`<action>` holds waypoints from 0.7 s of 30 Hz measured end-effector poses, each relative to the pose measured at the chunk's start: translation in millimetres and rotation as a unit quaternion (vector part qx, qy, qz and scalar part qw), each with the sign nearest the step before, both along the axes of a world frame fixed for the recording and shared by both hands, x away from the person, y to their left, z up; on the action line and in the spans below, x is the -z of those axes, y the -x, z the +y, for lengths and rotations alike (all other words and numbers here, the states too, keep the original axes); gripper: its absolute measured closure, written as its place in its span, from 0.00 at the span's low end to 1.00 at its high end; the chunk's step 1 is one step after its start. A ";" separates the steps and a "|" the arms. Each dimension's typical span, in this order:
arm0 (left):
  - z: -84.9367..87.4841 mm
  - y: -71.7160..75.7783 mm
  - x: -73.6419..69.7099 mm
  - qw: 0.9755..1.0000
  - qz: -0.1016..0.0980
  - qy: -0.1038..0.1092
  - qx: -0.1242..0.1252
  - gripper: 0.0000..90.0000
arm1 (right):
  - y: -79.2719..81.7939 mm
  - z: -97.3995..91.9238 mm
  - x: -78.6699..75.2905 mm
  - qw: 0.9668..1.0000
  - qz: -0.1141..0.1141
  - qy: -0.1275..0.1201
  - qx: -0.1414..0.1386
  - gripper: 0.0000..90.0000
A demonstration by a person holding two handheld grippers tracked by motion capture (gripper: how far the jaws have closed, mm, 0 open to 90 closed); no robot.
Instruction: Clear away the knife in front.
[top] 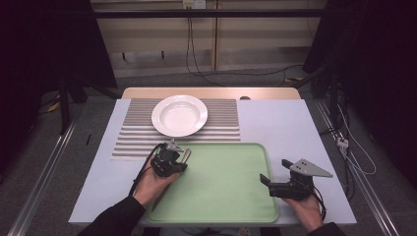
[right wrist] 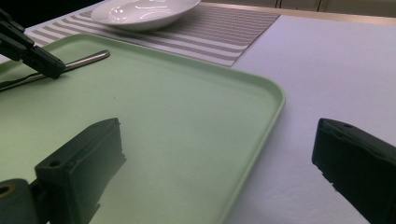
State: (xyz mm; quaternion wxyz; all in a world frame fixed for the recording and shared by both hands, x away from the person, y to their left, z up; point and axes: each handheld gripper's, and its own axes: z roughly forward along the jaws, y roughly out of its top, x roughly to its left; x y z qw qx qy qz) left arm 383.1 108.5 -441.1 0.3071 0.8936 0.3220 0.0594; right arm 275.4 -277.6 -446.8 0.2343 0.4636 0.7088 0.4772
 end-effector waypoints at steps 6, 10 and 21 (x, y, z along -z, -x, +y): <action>4.6 0.6 -1.1 1.000 0.001 -0.008 -0.003 1.00 | 0.1 -0.1 0.0 1.000 0.000 0.000 0.000 0.02; 9.2 -0.3 -1.3 1.000 0.001 -0.008 -0.004 1.00 | 0.1 0.0 0.0 1.000 0.000 0.000 0.000 0.02; 20.2 -3.6 -2.2 1.000 0.008 -0.011 -0.011 1.00 | 0.3 -0.1 -0.1 1.000 0.000 -0.001 0.000 0.02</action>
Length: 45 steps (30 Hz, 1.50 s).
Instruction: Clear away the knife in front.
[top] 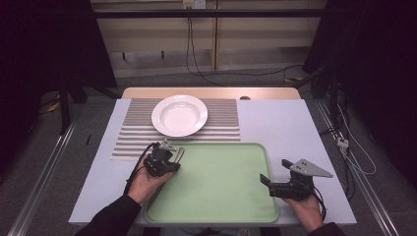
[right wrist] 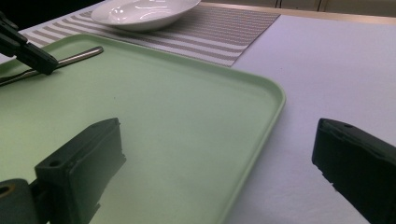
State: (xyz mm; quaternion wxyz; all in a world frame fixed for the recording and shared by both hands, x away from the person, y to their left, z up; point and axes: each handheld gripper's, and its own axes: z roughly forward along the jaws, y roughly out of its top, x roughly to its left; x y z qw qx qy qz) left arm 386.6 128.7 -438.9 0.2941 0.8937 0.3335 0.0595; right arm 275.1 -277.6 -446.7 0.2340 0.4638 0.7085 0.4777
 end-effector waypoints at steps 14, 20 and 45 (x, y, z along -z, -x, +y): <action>10.6 -6.3 -0.3 0.999 -0.007 -0.008 -0.032 1.00 | -0.4 -0.1 0.4 1.000 0.001 0.000 0.002 0.02; 12.6 -7.0 -0.2 0.999 -0.005 -0.006 -0.038 1.00 | -0.3 0.0 0.3 1.000 0.001 0.000 0.001 0.02; 26.6 -8.1 -1.5 0.998 0.001 -0.013 -0.060 1.00 | -0.1 0.0 0.0 1.000 0.000 0.001 -0.002 0.02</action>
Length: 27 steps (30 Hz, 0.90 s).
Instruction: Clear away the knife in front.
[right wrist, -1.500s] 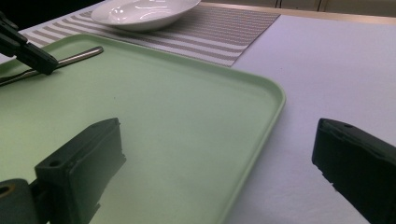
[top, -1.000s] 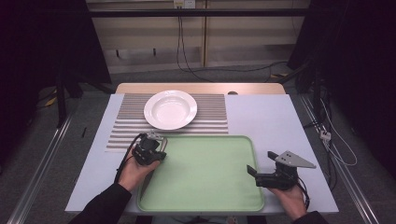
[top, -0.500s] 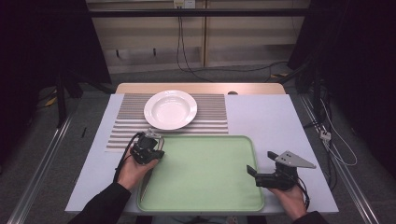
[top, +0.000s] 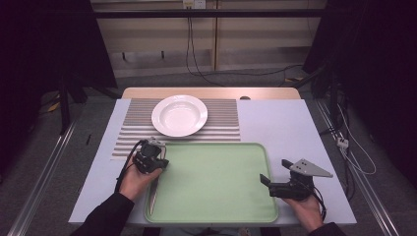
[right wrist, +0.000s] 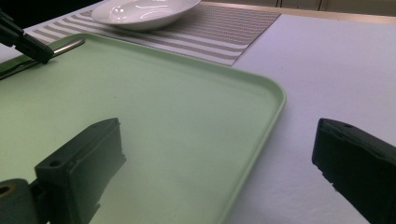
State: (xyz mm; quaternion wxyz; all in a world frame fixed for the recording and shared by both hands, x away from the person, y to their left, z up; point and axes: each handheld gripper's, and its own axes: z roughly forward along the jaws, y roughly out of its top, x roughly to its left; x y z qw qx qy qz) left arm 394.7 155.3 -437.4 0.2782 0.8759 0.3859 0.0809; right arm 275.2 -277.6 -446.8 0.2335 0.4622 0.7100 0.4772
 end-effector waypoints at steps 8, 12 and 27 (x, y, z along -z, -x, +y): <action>0.6 2.0 0.8 1.000 -0.005 0.004 -0.007 1.00 | 0.2 0.1 -0.1 1.000 0.000 -0.002 0.001 0.02; 0.1 2.8 0.6 1.000 -0.007 0.014 -0.001 0.91 | 0.0 0.1 0.0 1.000 0.002 -0.004 0.002 0.02; -0.2 0.8 -1.1 0.998 -0.023 0.056 -0.010 0.28 | -0.2 0.0 0.1 1.000 0.001 -0.002 0.002 0.02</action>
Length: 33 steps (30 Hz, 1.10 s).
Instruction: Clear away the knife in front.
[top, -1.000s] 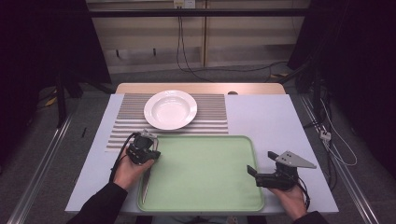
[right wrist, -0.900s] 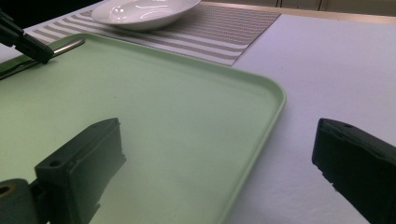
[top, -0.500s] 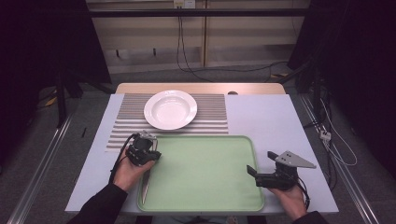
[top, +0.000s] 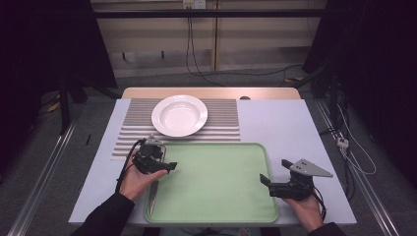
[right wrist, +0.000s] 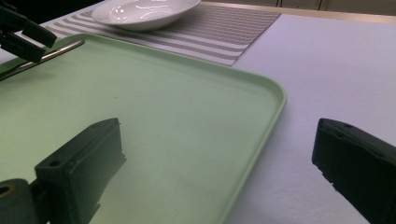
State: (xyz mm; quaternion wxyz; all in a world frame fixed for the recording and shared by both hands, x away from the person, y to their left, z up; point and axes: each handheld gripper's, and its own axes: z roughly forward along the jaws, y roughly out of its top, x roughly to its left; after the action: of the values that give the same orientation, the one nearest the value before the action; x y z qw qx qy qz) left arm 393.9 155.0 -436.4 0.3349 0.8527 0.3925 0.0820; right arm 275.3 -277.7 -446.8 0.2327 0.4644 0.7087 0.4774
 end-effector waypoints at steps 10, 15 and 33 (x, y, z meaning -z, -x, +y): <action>5.8 6.1 -12.4 0.997 -0.038 0.064 0.015 0.09 | -0.2 0.2 0.0 1.000 0.000 0.000 -0.001 0.02; 9.1 19.3 -20.9 0.995 -0.092 0.033 -0.004 0.09 | -0.3 -0.6 0.1 1.000 -0.001 -0.001 0.000 0.02; 43.4 46.7 -15.0 0.989 -0.126 0.066 -0.044 0.06 | -0.2 -1.2 1.0 1.000 0.003 -0.003 0.005 0.02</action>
State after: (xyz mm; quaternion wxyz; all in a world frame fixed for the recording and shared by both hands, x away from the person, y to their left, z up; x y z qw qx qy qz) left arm 347.2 198.4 -421.4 0.4335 0.7932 0.3894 0.1770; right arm 275.5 -278.8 -447.8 0.2315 0.4701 0.7058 0.4767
